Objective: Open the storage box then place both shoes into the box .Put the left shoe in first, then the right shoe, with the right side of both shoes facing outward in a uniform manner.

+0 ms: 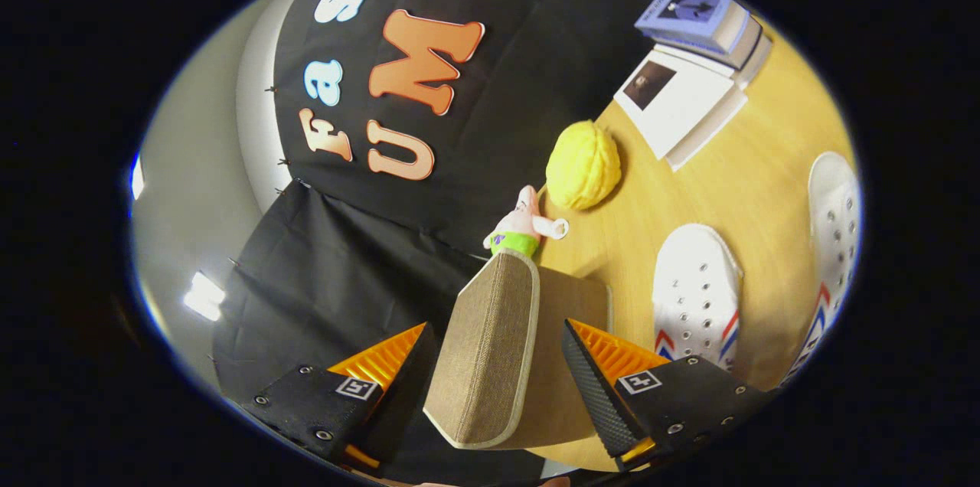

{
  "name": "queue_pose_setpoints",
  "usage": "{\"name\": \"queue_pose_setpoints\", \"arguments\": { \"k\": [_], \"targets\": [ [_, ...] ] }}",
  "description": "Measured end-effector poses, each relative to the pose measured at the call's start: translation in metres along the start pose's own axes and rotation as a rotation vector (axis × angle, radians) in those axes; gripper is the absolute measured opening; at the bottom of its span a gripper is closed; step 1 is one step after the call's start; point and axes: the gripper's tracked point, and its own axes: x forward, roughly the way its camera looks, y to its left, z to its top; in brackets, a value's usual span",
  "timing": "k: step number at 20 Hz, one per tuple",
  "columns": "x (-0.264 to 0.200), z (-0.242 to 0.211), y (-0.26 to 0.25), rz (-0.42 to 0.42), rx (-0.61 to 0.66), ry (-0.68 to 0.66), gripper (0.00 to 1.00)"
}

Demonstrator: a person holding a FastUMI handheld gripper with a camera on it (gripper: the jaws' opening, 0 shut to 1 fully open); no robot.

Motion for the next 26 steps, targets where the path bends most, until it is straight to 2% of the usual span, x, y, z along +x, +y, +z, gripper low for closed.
{"name": "queue_pose_setpoints", "arguments": {
  "k": [3, 6, 13, 18, 20, 21, 22, 23, 24, 26],
  "targets": [
    [0.018, -0.014, -0.004, 0.025, 0.039, 0.071, 0.98],
    [0.03, -0.028, 0.002, 0.085, 0.101, 0.135, 0.98],
    [0.044, -0.058, -0.003, 0.128, 0.12, 0.254, 0.98],
    [0.039, -0.05, 0.002, 0.173, 0.169, 0.236, 0.97],
    [0.038, -0.047, 0.0, 0.175, 0.182, 0.216, 0.93],
    [0.037, -0.049, -0.003, 0.17, 0.194, 0.218, 0.84],
    [0.035, -0.05, -0.005, 0.169, 0.208, 0.224, 0.8],
    [0.033, -0.051, -0.005, 0.168, 0.218, 0.235, 0.69],
    [0.032, -0.053, -0.006, 0.165, 0.22, 0.245, 0.65],
    [0.035, -0.058, -0.011, 0.13, 0.208, 0.249, 0.38]
  ]
}}
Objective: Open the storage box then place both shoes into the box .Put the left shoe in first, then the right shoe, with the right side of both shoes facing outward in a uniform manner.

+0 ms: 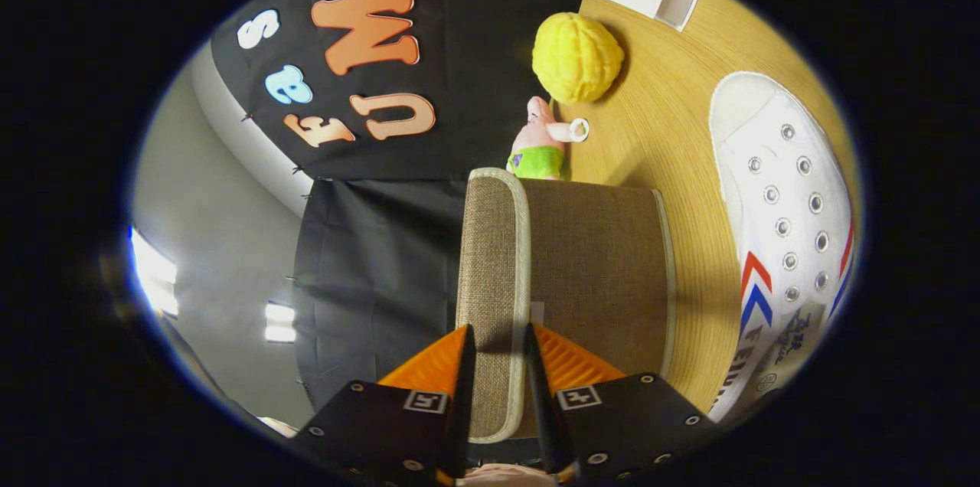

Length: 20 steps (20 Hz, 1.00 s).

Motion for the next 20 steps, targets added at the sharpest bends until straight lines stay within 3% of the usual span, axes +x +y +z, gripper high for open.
{"name": "queue_pose_setpoints", "arguments": {
  "k": [1, 3, 4, 13, 15, 18, 20],
  "targets": [
    [-0.001, -0.001, 0.003, 0.001, 0.006, 0.004, 0.22],
    [0.0, -0.002, 0.005, -0.005, 0.013, 0.008, 0.05],
    [0.001, -0.002, 0.007, -0.003, 0.013, 0.005, 0.02],
    [0.008, 0.007, 0.056, 0.022, -0.048, -0.016, 0.0],
    [0.013, 0.005, 0.054, -0.025, -0.075, 0.002, 0.0],
    [0.015, -0.005, 0.021, -0.168, -0.061, 0.06, 0.0],
    [0.018, -0.005, 0.023, -0.166, -0.036, 0.062, 0.01]
  ]
}}
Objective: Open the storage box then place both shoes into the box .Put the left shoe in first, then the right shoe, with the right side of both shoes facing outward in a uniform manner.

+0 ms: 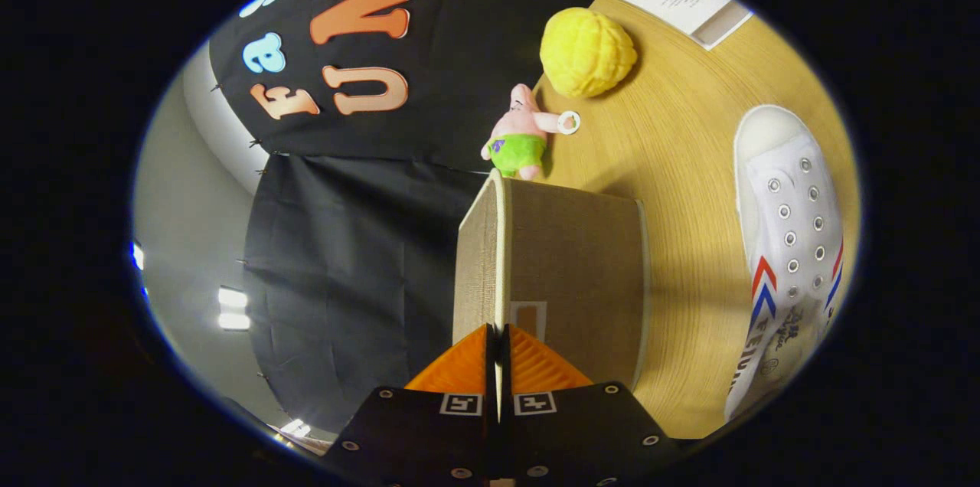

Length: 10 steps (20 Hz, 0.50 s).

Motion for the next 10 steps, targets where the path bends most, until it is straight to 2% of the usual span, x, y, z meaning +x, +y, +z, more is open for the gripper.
{"name": "queue_pose_setpoints", "arguments": {
  "k": [5, 10],
  "targets": [
    [0.0, 0.01, 0.032, 0.042, -0.015, -0.056, 0.0],
    [0.001, 0.034, 0.107, 0.085, -0.046, -0.125, 0.0]
  ]
}}
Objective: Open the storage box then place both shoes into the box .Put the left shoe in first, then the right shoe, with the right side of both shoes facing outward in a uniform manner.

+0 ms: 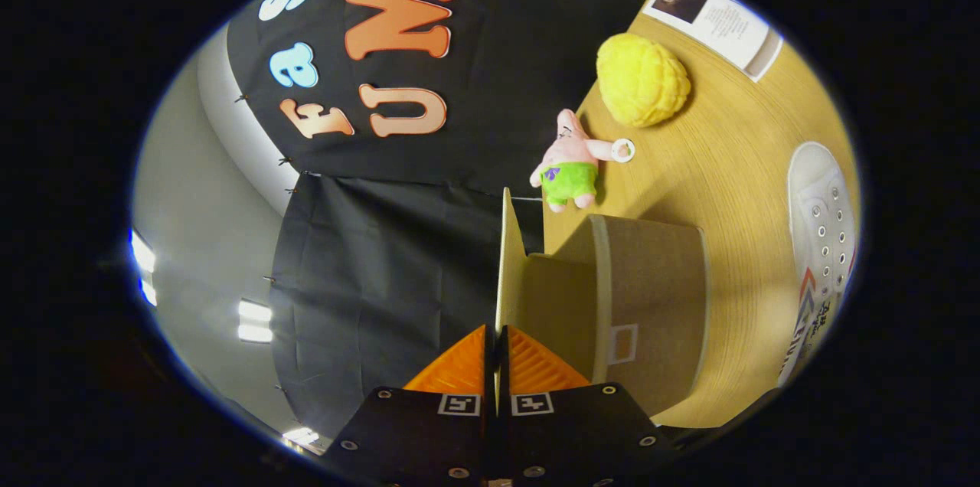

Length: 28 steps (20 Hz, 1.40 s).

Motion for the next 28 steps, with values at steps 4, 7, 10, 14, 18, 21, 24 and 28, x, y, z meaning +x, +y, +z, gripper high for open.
{"name": "queue_pose_setpoints", "arguments": {
  "k": [4, 7, 10, 14, 18, 21, 24, 28],
  "targets": [
    [0.026, -0.005, 0.053, -0.017, -0.087, 0.0, 0.0],
    [0.05, -0.018, 0.085, -0.025, -0.143, 0.002, 0.02],
    [0.081, -0.033, 0.109, -0.036, -0.19, 0.005, 0.02],
    [0.124, -0.05, 0.12, -0.069, -0.231, 0.008, 0.03],
    [0.164, -0.07, 0.128, -0.084, -0.266, 0.024, 0.07],
    [0.178, -0.079, 0.123, -0.099, -0.315, 0.028, 0.28],
    [0.182, -0.069, 0.104, -0.169, -0.369, -0.013, 0.8],
    [0.166, -0.053, 0.083, -0.245, -0.422, -0.066, 0.97]
  ]
}}
